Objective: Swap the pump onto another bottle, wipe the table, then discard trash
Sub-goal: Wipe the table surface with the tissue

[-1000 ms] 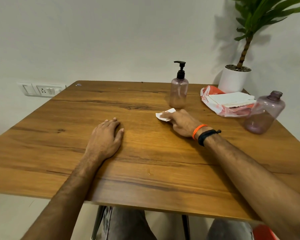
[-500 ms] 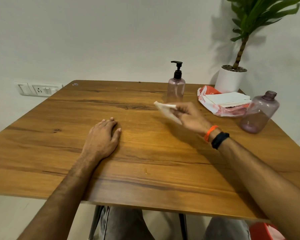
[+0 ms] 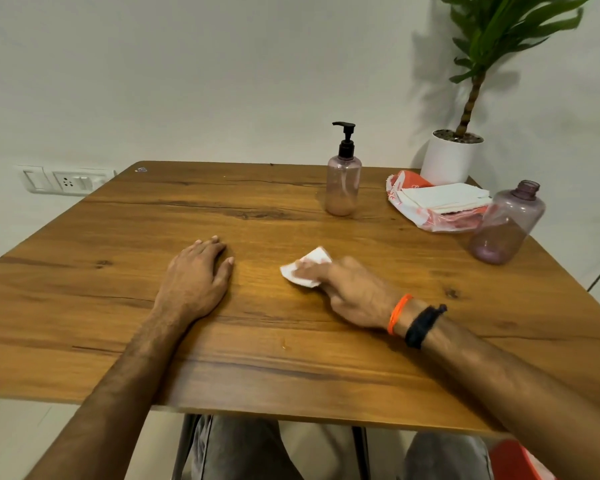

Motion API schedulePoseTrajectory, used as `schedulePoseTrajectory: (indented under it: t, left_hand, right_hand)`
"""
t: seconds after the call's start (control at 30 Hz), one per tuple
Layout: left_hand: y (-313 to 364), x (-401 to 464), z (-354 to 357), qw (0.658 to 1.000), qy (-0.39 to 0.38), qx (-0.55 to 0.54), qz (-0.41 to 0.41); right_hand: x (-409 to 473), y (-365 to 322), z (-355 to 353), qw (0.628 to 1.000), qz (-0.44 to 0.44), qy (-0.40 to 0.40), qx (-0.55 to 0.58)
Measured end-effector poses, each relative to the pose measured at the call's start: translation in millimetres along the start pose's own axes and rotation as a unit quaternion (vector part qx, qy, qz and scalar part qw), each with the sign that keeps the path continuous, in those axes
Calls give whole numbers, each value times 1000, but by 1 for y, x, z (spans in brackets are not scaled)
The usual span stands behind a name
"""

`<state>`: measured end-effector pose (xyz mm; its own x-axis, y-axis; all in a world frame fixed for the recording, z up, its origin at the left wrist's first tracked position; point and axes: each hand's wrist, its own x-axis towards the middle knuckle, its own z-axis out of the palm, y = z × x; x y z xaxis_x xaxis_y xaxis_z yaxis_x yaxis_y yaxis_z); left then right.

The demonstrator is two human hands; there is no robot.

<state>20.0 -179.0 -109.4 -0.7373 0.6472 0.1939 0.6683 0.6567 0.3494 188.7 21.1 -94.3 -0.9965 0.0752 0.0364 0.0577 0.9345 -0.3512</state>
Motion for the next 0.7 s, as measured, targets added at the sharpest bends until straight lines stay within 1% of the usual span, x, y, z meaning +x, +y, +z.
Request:
schedulePoseTrajectory:
  t: [0.07, 0.13, 0.2, 0.23, 0.27, 0.3, 0.33, 0.4, 0.43, 0.5, 0.57, 0.6, 0.7]
  left_hand:
    - [1, 0, 1, 1000, 5, 3, -6]
    - [1, -1, 1, 1000, 8, 6, -8]
    - [0, -1, 0, 1000, 6, 6, -6]
    - [0, -1, 0, 1000, 4, 4, -4]
    - [0, -1, -1, 1000, 2, 1, -2]
    - [0, -2, -1, 1000, 2, -3, -1]
    - [1, -2, -2, 1000, 3, -5, -2]
    - [2, -2, -2, 1000, 6, -7, -5]
    - [2, -3, -2, 1000, 5, -8, -6]
    - [2, -3, -2, 1000, 1, -10, -6]
    - [2, -2, -2, 1000, -1, -10, -5]
    - [3, -2, -2, 1000, -1, -9, -5]
    - [3, -2, -3, 1000, -2, -7, -7]
  right_hand:
    - [-16, -17, 3, 997, -47, -16, 57]
    - [-21, -23, -3, 988, -50, -15, 149]
    - [-14, -16, -17, 961, -4, 33, 273]
    - [-8, -8, -27, 947, 27, 73, 311]
    - [-1, 1, -36, 937, 55, 112, 326]
    - [7, 11, -44, 936, 80, 150, 308]
    - [15, 22, -51, 941, 102, 185, 264]
    - [27, 42, -58, 956, 142, 221, 129]
    - [30, 51, -58, 962, 156, 213, 67]
    - [33, 62, -54, 975, 168, 144, -5]
    - [30, 68, -44, 983, 161, 79, -37]
    - [27, 69, -39, 984, 158, 62, -50]
    - [15, 60, -27, 987, 137, 53, -57]
